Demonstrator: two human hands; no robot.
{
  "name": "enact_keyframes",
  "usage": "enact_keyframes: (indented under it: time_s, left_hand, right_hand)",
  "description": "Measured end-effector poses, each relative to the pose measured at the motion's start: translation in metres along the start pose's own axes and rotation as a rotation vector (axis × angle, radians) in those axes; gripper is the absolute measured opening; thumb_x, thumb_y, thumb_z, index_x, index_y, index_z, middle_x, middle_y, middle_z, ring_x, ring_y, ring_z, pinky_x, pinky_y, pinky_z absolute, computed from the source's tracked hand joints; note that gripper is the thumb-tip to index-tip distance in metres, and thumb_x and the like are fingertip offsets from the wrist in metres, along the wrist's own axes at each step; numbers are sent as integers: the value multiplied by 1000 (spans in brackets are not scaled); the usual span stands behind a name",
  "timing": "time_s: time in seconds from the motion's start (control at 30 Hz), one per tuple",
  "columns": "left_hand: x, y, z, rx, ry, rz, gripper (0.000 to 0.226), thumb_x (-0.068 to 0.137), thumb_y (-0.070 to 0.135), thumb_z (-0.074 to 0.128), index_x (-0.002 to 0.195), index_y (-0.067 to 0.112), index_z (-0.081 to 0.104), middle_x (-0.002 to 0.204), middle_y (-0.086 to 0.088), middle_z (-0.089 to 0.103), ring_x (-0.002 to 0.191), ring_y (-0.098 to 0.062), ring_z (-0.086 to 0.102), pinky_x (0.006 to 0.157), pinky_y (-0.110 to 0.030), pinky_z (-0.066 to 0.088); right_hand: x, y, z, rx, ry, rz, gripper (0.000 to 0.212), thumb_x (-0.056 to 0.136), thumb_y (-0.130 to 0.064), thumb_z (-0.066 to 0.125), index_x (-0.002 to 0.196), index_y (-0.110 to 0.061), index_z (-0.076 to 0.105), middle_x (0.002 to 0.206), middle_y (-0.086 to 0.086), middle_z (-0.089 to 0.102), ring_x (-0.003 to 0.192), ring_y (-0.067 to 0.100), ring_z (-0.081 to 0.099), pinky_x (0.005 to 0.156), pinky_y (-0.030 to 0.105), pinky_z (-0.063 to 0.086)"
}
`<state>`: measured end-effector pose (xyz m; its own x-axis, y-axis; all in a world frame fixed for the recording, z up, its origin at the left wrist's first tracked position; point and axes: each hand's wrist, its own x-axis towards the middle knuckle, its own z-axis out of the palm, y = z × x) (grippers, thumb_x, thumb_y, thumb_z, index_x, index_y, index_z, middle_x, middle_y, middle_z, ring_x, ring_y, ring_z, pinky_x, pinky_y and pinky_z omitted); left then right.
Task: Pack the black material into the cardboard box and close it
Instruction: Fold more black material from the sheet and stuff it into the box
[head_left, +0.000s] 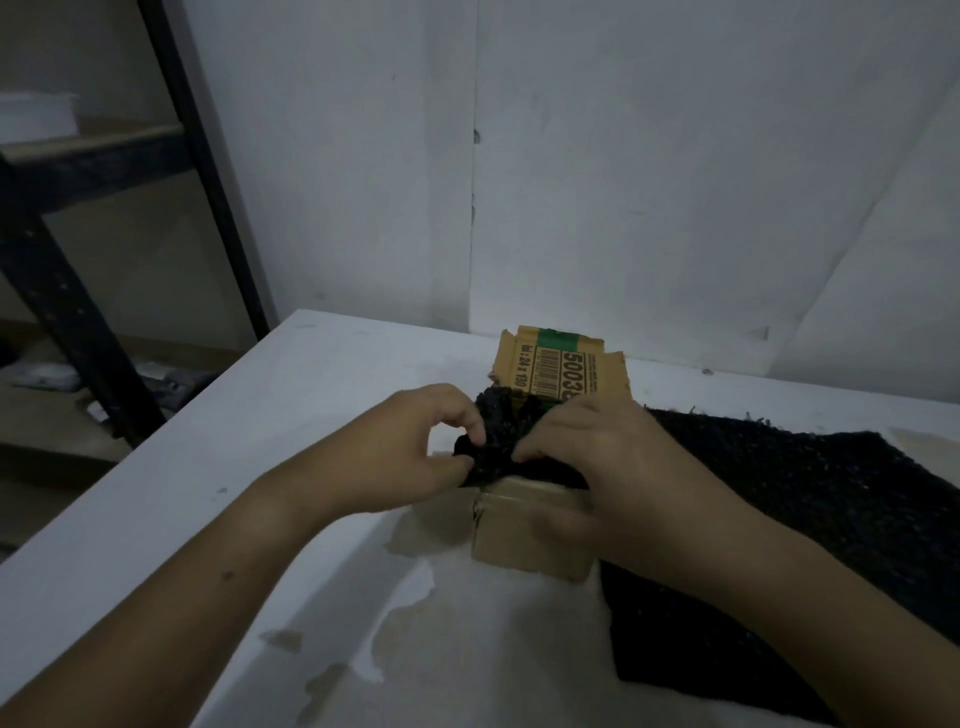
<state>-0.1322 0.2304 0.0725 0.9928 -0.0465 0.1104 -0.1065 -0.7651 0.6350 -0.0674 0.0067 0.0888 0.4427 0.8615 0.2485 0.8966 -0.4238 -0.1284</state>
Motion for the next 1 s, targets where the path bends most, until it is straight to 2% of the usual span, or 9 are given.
enact_keyframes:
  time_s: [0.07, 0.2, 0.3, 0.37, 0.43, 0.57, 0.7, 0.87, 1.0]
  left_hand:
    - [5, 4, -1, 16, 15, 8, 21, 85, 10, 69, 96, 29, 70, 107, 16, 67, 103, 1, 60, 95, -19, 44]
    - [12, 11, -6, 48, 48, -6, 16, 91, 17, 68, 97, 30, 74, 103, 19, 69, 85, 14, 59, 76, -10, 42]
    - [17, 15, -3, 75, 14, -17, 14, 94, 20, 66, 102, 28, 74, 108, 17, 68, 76, 20, 56, 66, -3, 42]
    - [22, 18, -3, 126, -35, -42, 15, 93, 24, 66, 104, 33, 73, 111, 18, 67, 87, 13, 58, 82, -13, 50]
    - [28, 22, -7, 151, -93, -65, 16, 89, 27, 71, 102, 37, 71, 111, 20, 68, 103, 2, 60, 98, -31, 49]
    - [43, 30, -12, 229, -139, -147, 28, 82, 27, 77, 107, 33, 67, 124, 7, 55, 112, -15, 56, 100, -36, 48]
    - [60, 36, -2, 382, -198, -267, 37, 82, 27, 74, 117, 33, 64, 125, -2, 44, 99, -21, 56, 81, -30, 50]
    - [68, 35, 19, 581, -279, -288, 37, 87, 29, 64, 124, 31, 62, 118, -6, 54, 99, -24, 56, 79, -33, 49]
    - [68, 38, 20, 712, -325, -295, 35, 91, 29, 58, 126, 23, 58, 113, -6, 53, 90, -21, 48, 73, -31, 41]
  right_hand:
    - [10, -10, 12, 38, -13, -40, 44, 82, -44, 60, 125, -36, 63, 118, -16, 64, 120, 17, 46, 99, 37, 38]
    - [9, -8, 28, 151, -8, 88, 61, 84, -28, 63, 139, -32, 35, 127, -13, 59, 131, 5, 16, 99, 22, 16]
    - [6, -2, 38, -18, -54, 40, 73, 81, -27, 54, 147, -18, 23, 132, -5, 58, 148, 18, 11, 118, 37, 6]
    - [4, -2, 43, -98, -73, 24, 80, 80, -25, 52, 151, -10, 18, 132, 4, 58, 148, 28, 14, 120, 46, 6]
    - [2, -5, 46, -106, -39, 23, 77, 80, -17, 53, 149, -8, 22, 127, 10, 60, 143, 32, 22, 117, 50, 16]
    - [-4, -8, 53, -77, 112, 19, 60, 74, -9, 63, 132, -13, 47, 116, 9, 63, 126, 27, 34, 104, 44, 35]
    - [-5, -4, 53, 43, 107, 43, 52, 72, -14, 68, 121, -21, 56, 119, -2, 53, 119, 21, 41, 97, 32, 33]
    - [3, -6, 47, -41, -42, 97, 44, 77, -21, 55, 120, -29, 62, 144, 8, 31, 128, 31, 31, 100, 43, 27]
    - [20, -10, 37, -95, -272, 167, 46, 81, -25, 56, 125, -35, 55, 154, 3, 8, 135, 33, 13, 110, 46, 14]
